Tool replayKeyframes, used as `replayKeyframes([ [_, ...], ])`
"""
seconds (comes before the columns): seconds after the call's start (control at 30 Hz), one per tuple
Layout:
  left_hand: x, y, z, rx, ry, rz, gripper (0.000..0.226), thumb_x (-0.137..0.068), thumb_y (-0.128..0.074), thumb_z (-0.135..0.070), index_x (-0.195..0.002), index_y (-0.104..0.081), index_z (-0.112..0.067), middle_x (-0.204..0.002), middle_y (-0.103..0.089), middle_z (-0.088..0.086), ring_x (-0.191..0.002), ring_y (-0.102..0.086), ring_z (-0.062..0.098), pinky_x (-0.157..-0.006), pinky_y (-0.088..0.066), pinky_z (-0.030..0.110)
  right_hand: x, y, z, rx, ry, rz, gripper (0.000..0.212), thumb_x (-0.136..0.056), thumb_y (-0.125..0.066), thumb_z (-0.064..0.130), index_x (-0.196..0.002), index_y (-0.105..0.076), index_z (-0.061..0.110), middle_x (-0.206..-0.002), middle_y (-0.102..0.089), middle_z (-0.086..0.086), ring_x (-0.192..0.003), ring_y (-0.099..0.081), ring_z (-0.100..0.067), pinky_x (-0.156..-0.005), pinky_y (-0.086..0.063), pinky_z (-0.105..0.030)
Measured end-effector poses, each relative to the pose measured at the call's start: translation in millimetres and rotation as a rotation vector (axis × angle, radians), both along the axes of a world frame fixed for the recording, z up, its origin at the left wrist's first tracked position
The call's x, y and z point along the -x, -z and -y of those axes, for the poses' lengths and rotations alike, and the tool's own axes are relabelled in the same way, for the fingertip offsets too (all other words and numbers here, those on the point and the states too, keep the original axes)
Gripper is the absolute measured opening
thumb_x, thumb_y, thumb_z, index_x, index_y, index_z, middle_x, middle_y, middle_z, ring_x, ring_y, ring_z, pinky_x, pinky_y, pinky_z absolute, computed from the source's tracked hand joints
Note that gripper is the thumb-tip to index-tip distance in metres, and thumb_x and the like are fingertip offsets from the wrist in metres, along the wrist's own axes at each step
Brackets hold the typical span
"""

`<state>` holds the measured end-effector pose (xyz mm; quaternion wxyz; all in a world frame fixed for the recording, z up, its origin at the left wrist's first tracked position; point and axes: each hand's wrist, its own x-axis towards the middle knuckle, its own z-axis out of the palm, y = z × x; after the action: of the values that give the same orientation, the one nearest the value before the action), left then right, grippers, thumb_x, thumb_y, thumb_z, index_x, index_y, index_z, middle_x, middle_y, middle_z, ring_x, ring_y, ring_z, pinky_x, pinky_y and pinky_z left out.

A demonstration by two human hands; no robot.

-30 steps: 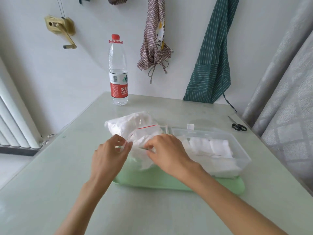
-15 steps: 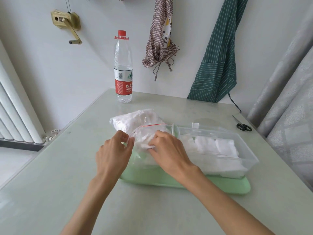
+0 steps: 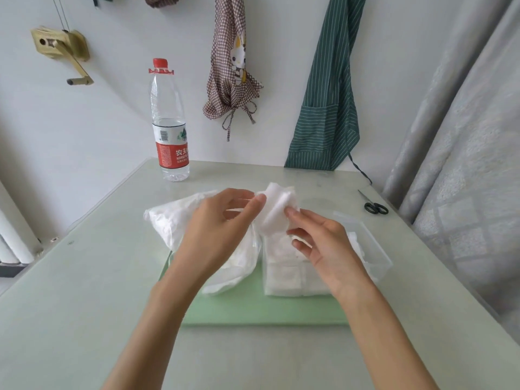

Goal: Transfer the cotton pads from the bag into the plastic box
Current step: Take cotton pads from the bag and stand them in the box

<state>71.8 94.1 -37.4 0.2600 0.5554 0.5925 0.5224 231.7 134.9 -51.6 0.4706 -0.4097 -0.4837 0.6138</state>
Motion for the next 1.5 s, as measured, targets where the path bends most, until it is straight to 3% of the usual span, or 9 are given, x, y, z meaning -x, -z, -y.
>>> replayKeyframes([
  [0.3, -28.9, 17.6, -45.9, 0.003, 0.106, 0.093, 0.018, -0.083, -0.070, -0.023, -0.098, -0.063, -0.032, -0.088, -0.071, -0.008, -0.067, -0.067, 0.002, -0.054, -0.051, 0.018, -30.5, -4.5, -20.2, -0.030, -0.056, 0.123, 0.020, -0.085, -0.062, 0.005, -0.099, -0.072, 0.014, -0.083, -0.072, 0.003, -0.073, -0.064, -0.005, -0.063, -0.048, -0.014],
  [0.4, -37.7, 21.3, -50.8, -0.009, 0.107, 0.051, 0.028, -0.076, -0.076, -0.025, -0.097, -0.060, -0.032, -0.099, -0.065, -0.015, -0.080, -0.065, 0.003, -0.065, -0.050, 0.018, -34.0, -3.1, -24.1, -0.053, 0.019, 0.221, 0.012, -0.085, -0.063, 0.013, -0.087, -0.074, 0.018, -0.075, -0.069, 0.005, -0.072, -0.059, -0.009, -0.064, -0.043, -0.019],
  [0.53, -50.7, 24.9, -48.9, -0.126, -0.084, -0.281, 0.031, -0.070, -0.079, -0.035, -0.086, -0.053, -0.036, -0.094, -0.053, -0.021, -0.086, -0.052, 0.000, -0.067, -0.037, 0.008, -31.3, 2.9, -27.4, -0.079, 0.166, 0.200, 0.014, -0.085, -0.067, 0.027, -0.076, -0.075, 0.022, -0.062, -0.061, 0.013, -0.069, -0.052, -0.008, -0.071, -0.046, -0.021],
  [0.73, -61.1, 21.9, -48.5, -0.157, -0.050, -0.130, 0.006, -0.085, -0.065, -0.037, -0.086, -0.063, -0.032, -0.083, -0.066, -0.024, -0.082, -0.062, -0.008, -0.070, -0.051, 0.019, -30.9, 4.2, -28.4, -0.128, 0.197, 0.161, 0.010, -0.087, -0.065, 0.021, -0.079, -0.071, 0.023, -0.058, -0.064, 0.017, -0.062, -0.059, 0.001, -0.073, -0.054, -0.021],
  [0.87, -61.5, 23.3, -50.3, -0.026, 0.172, -0.013, 0.032, -0.090, -0.050, -0.054, -0.080, -0.069, -0.030, -0.069, -0.065, -0.016, -0.077, -0.062, -0.003, -0.074, -0.047, 0.018, -33.1, 6.1, -29.9, -0.168, 0.151, 0.231, 0.016, -0.086, -0.067, 0.014, -0.099, -0.066, 0.023, -0.077, -0.074, 0.010, -0.073, -0.066, 0.004, -0.064, -0.050, -0.010],
  [1.03, -54.4, 34.5, -58.4, -0.040, 0.142, 0.023, 0.013, -0.089, -0.061, -0.024, -0.096, -0.072, -0.024, -0.090, -0.072, -0.018, -0.089, -0.067, -0.002, -0.086, -0.054, 0.031, -36.5, 9.4, -33.6, -0.163, 0.123, 0.306, 0.018, -0.084, -0.066, 0.014, -0.098, -0.068, 0.025, -0.070, -0.070, 0.015, -0.069, -0.062, 0.005, -0.065, -0.044, -0.008],
  [1.17, -51.4, 32.6, -58.3, -0.031, 0.117, -0.041, 0.015, -0.091, -0.057, -0.021, -0.082, -0.069, -0.025, -0.077, -0.070, -0.016, -0.082, -0.067, 0.004, -0.068, -0.050, 0.023, -37.6, 8.3, -42.6, -0.133, 0.070, 0.417, 0.020, -0.085, -0.068, 0.019, -0.105, -0.067, 0.022, -0.077, -0.070, 0.011, -0.070, -0.062, -0.002, -0.067, -0.051, -0.017],
  [1.27, -43.5, 29.2, -58.2, -0.053, 0.028, -0.079, 0.014, -0.092, -0.056, -0.025, -0.094, -0.070, -0.026, -0.095, -0.071, -0.015, -0.098, -0.065, 0.005, -0.083, -0.051, 0.029, -56.5, -3.7, -54.1, -0.196, 0.022, 0.562, 0.031, -0.085, -0.067, 0.010, -0.114, -0.061, 0.020, -0.083, -0.071, 0.002, -0.072, -0.063, -0.008, -0.066, -0.052, -0.015],
  [1.5, -27.6, 21.1, -58.1, -0.057, -0.040, -0.103, 0.016, -0.092, -0.055, -0.028, -0.102, -0.068, -0.028, -0.093, -0.065, -0.019, -0.090, -0.062, 0.002, -0.073, -0.043, 0.021, -76.2, -21.7, -65.2, -0.118, -0.508, 1.066, 0.018, -0.089, -0.063, 0.013, -0.107, -0.068, 0.014, -0.089, -0.071, 0.005, -0.073, -0.064, 0.002, -0.069, -0.045, -0.006],
])
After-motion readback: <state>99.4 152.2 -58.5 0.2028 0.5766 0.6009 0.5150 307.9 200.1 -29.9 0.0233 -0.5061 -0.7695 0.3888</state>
